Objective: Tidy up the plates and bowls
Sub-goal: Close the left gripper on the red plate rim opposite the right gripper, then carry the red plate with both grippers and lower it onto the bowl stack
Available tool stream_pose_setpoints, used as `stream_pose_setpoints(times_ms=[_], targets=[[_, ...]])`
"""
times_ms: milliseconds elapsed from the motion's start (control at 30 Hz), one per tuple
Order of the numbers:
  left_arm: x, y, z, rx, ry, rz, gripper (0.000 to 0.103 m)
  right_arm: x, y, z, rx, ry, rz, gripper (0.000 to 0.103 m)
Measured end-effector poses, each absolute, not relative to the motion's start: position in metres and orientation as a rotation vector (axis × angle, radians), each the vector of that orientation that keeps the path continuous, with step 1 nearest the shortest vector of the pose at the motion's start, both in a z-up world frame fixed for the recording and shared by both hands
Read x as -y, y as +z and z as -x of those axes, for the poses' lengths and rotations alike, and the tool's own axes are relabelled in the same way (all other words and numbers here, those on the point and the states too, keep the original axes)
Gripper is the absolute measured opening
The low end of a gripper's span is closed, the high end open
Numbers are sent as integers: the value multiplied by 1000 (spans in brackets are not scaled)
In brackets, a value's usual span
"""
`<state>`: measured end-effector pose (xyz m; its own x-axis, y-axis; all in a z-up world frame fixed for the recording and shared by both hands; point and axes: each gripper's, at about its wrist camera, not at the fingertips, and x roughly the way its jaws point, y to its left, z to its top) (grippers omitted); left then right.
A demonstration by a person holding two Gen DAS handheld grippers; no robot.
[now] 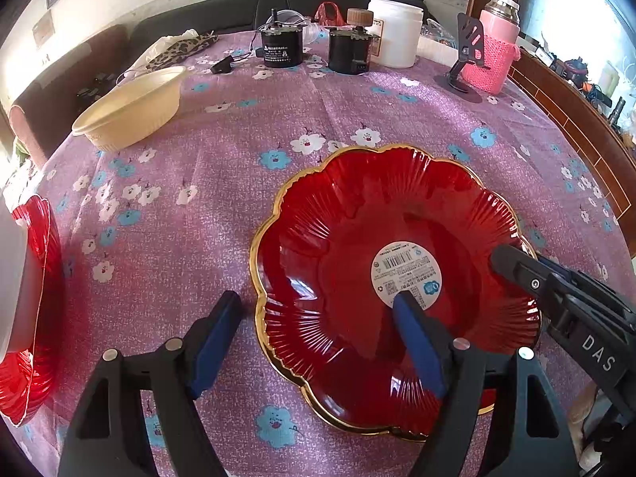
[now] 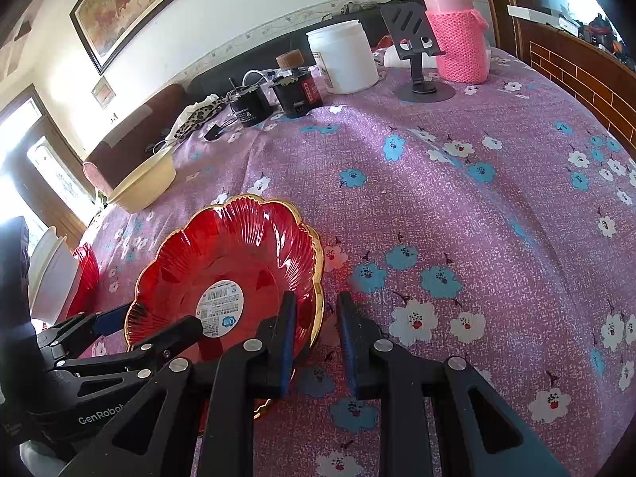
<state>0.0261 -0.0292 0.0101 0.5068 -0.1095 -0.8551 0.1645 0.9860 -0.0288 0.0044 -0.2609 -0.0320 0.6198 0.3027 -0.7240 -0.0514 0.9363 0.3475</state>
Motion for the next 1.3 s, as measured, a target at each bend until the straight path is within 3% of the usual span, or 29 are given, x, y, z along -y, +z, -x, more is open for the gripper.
stream_pose_setpoints(times_ms=[100,167,233,367,800,1100,1300], targets=[[30,11,-25,-1020,-176,-62,74,261,-32,-5,-881,207,-308,21],[33,14,-22,-1006,-189,-75,51,261,-32,-5,-881,206,-307,21],[36,16,-20,-997,-193,-93,39,260,-31,-4,-880,203,-303,22],[29,16,-20,-1005,-193,-62,30,260,-30,-2,-868,184,-294,21],[22,24,-13,-983,-183,-35,29,256,-25,1,-850,192,-289,20],[-21,71,6,-861,-122,55,29,228,-2,9,-830,266,-350,21],[-77,105,23,-763,-31,132,29,176,43,8,-763,350,-310,21]])
